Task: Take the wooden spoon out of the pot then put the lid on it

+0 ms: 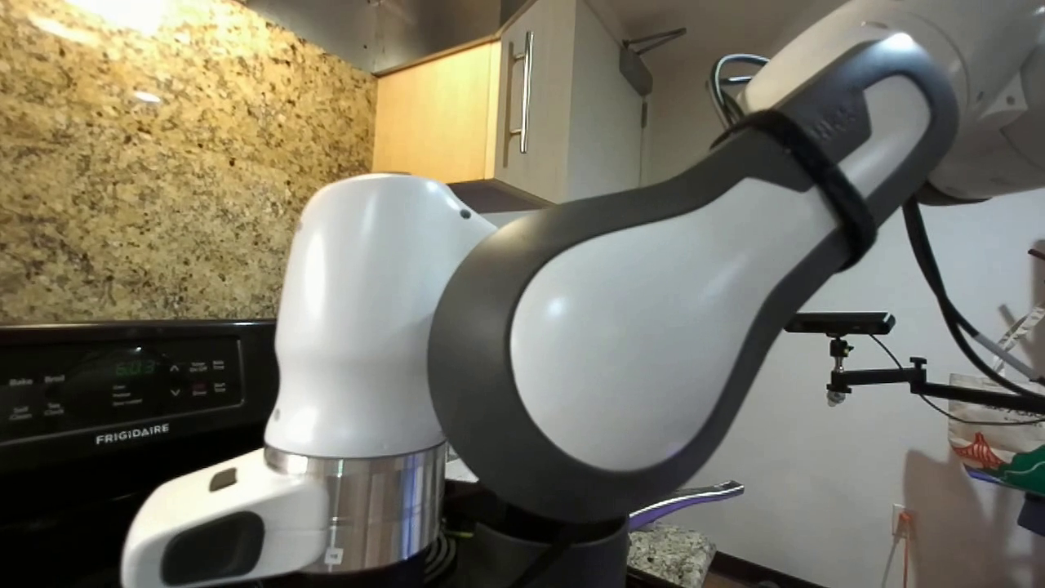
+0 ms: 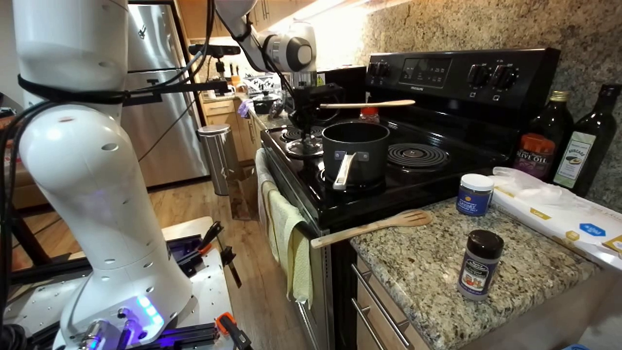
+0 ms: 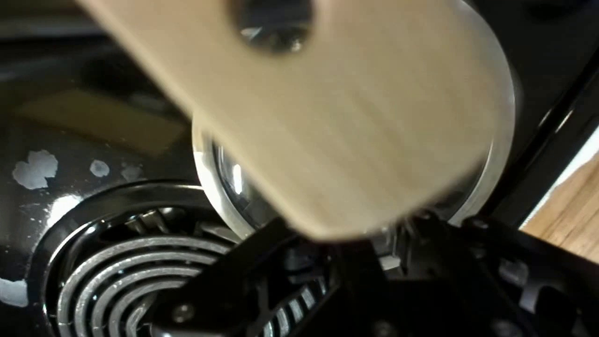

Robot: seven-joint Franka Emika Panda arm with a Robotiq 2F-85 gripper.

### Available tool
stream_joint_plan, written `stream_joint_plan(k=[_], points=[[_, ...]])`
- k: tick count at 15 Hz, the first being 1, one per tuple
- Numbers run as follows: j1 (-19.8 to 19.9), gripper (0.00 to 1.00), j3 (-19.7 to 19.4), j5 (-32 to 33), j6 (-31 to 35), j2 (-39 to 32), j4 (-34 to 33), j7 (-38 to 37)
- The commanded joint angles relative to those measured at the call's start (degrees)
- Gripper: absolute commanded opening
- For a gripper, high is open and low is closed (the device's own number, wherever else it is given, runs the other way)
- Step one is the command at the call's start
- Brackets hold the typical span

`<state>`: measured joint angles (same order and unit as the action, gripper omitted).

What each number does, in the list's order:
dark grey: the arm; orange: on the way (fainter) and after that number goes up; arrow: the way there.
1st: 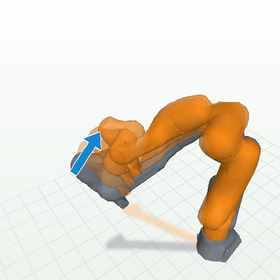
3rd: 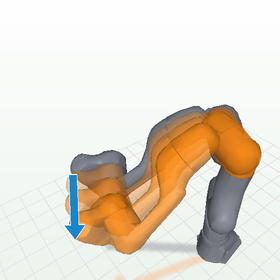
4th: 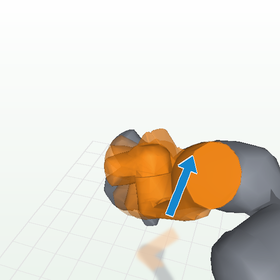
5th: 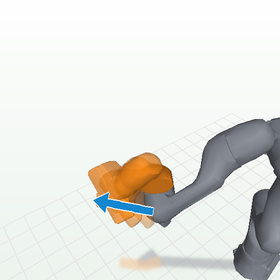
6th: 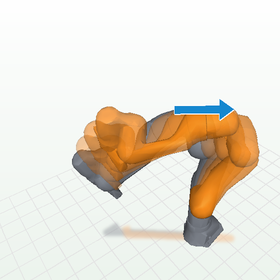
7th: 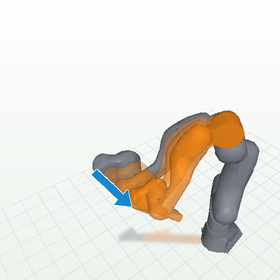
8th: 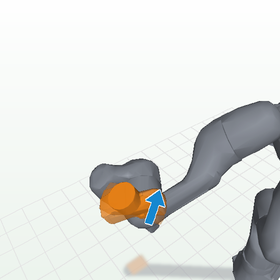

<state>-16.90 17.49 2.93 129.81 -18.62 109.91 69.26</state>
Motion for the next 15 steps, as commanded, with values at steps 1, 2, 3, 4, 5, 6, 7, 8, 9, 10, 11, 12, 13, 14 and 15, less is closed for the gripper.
stream_joint_plan(k=[1,2,3,4,5,6,7,8,9,10,11,12,13,14,15], points=[[-0.37,0.12,1.26,1.17,-2.14,1.3,0.5,-1.79],[-0.26,0.12,1.49,0.77,-2.13,1.68,0.82,-1.82],[-0.28,0.12,1.65,0.79,-2.14,2.05,1.16,-1.9],[-0.42,0.12,1.71,1.09,-2.41,2.45,1.43,-2.3],[-0.69,0.12,1.46,1.76,-2.03,3.19,2.03,-3.76],[-0.64,0.12,1.51,1.48,-1.9,3.97,2.6,-4.47],[-0.53,0.12,1.7,0.84,-2.12,4.78,3.11,-5.03],[-0.2,0.12,2.01,-0.57,-2.71,6.03,3.86,-5.84],[-0.1,0.12,2.06,-1.04,-2.64,7.56,4.94,-7.27],[-0.06,0.12,2.03,-1.17,-2.38,9.01,6.04,-8.73],[-0.1,0.12,1.89,-0.98,-2.05,10.83,7.39,-10.44],[-0.11,0.12,1.72,-0.78,-1.68,12.86,8.89,-12.36],[0.0,0.12,1.65,-1.04,-2.24,14.63,10.01,-13.8],[0.15,0.12,1.57,-1.62,-2.85,16.32,11.11,-15.01],[0.25,0.12,1.38,-2.09,-3.04,17.96,12.3,-16.16]])
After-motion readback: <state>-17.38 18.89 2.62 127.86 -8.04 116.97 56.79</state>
